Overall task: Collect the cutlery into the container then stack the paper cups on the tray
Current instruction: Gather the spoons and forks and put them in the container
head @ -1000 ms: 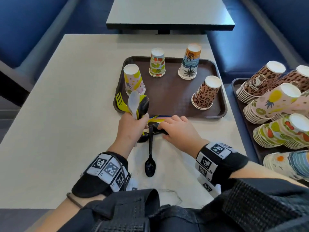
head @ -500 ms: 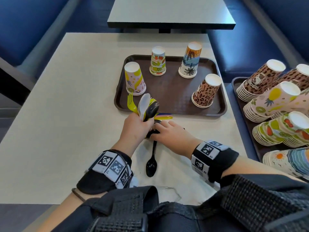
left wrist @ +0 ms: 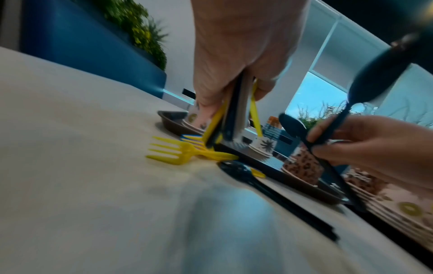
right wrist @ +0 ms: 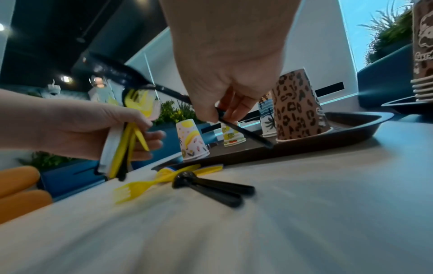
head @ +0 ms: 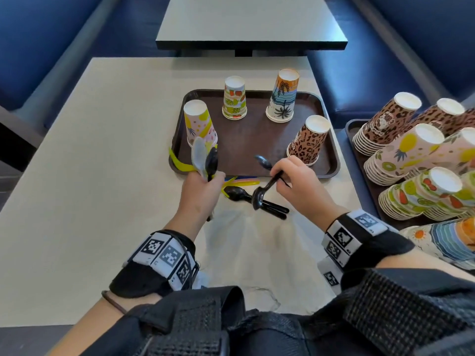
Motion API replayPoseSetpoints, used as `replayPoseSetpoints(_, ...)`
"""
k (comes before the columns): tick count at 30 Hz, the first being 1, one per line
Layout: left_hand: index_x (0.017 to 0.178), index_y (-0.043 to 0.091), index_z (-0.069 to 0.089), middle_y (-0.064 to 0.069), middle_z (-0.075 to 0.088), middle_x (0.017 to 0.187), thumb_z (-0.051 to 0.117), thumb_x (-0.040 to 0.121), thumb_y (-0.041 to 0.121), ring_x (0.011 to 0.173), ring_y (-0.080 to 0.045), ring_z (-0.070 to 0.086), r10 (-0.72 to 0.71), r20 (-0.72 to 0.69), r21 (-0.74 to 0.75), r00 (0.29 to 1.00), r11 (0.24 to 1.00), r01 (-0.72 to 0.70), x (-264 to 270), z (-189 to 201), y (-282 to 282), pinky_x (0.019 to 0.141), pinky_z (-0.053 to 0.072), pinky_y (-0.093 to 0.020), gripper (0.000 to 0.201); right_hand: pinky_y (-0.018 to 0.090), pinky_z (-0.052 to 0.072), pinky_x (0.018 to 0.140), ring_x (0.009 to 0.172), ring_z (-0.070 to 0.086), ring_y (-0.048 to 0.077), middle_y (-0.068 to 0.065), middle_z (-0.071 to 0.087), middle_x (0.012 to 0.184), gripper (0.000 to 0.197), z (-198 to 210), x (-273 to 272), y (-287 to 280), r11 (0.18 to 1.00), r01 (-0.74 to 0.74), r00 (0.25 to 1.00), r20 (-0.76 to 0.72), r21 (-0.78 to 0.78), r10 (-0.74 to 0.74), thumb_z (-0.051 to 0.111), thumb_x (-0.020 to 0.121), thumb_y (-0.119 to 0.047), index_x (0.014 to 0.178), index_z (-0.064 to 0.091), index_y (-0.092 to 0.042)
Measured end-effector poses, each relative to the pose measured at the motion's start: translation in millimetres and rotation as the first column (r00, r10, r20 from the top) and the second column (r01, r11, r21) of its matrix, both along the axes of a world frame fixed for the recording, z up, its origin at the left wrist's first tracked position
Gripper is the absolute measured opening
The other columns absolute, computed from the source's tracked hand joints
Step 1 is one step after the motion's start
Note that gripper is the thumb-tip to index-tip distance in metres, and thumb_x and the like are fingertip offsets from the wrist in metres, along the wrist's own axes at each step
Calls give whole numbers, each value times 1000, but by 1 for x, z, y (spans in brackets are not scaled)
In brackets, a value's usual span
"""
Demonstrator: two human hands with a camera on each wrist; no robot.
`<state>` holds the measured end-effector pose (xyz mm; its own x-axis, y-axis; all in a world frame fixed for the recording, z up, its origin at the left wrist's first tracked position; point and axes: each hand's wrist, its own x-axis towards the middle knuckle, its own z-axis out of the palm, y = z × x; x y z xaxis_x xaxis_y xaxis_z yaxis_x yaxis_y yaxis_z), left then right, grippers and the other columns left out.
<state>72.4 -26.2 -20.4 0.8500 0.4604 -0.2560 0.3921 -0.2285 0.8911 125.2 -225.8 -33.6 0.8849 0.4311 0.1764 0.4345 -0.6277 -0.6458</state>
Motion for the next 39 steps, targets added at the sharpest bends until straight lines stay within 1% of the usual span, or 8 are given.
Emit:
replayPoseSetpoints(5, 88, 14, 68, -9, 67, 84, 59, 80, 37, 72, -24, 62, -220, 35, -115, 975, 968, 223, 8, 15, -27, 58, 49, -36, 26, 13, 42, 72, 75, 54, 18, 12, 58, 87, 19, 12, -1, 23, 984, 35, 999, -13, 176, -33, 62, 73, 8, 88, 64, -4)
replayPoseSetpoints(10, 78, 15, 64, -14, 69, 86, 64, 87, 22, 92, -31, 68, -103, 112, -138, 988, 983, 118, 18, 25, -30, 83, 53, -39, 12, 30, 54, 82, 84, 65, 17, 9, 67, 91, 10, 23, -5, 40, 957, 40, 995, -101, 289, -11, 60, 85, -3, 94, 63, -6)
replayPoseSetpoints(14, 86, 13, 66, -15, 72, 92, 64, 82, 20, 91, -26, 70, -16, 148, -208, 989, 977, 47, 14, 21, -27, 91, 53, -44, 8, 15, 54, 75, 76, 66, 3, 9, 68, 94, 17, 27, -10, 38, 925, 128, 960, -277, 358, -26, 53, 94, -11, 110, 55, -14)
replayPoseSetpoints(19, 87, 10, 56, -2, 59, 79, 55, 87, 6, 79, -16, 59, 72, 199, -237, 977, 971, -23, 13, 17, -28, 75, 48, -27, 4, 37, 52, 79, 73, 57, 14, -1, 64, 79, 15, 20, -16, 38, 981, 79, 953, -302, 175, -23, 52, 95, -19, 105, 60, -12)
replayPoseSetpoints(23, 75, 12, 48, 1, 49, 64, 54, 87, 5, 50, 0, 47, 102, 263, -241, 960, 970, -37, 10, 17, -33, 53, 41, -12, 15, 33, 48, 67, 64, 54, 14, -5, 58, 72, 7, 17, -31, 47, 989, -17, 927, -368, 145, 70, 49, 95, -18, 95, 55, -13)
replayPoseSetpoints(27, 79, 16, 58, -4, 65, 77, 60, 81, 17, 64, -9, 59, 131, 231, -316, 964, 947, -53, 10, 15, -35, 71, 50, -24, 2, 46, 50, 72, 76, 59, 32, 14, 64, 88, 14, 13, -37, 51, 994, -108, 935, -337, 24, 110, 44, 97, -20, 98, 48, -6)
replayPoseSetpoints(34, 103, 6, 55, 7, 67, 81, 50, 91, 7, 53, 3, 58, 179, 308, -281, 934, 955, -91, 12, 17, -36, 57, 51, -14, 13, 32, 54, 71, 76, 68, 19, 8, 66, 92, 19, 14, -37, 46, 965, -260, 832, -514, -25, 211, 55, 92, -32, 99, 50, -14)
replayPoseSetpoints(39, 93, 6, 62, 1, 66, 68, 56, 91, 14, 50, -1, 58, 130, 255, -302, 958, 952, -49, 12, 14, -38, 54, 50, -15, 10, 18, 49, 49, 52, 62, 5, 7, 60, 78, 24, 19, -36, 51, 972, -227, 803, -554, 57, 220, 47, 92, -3, 112, 42, -16)
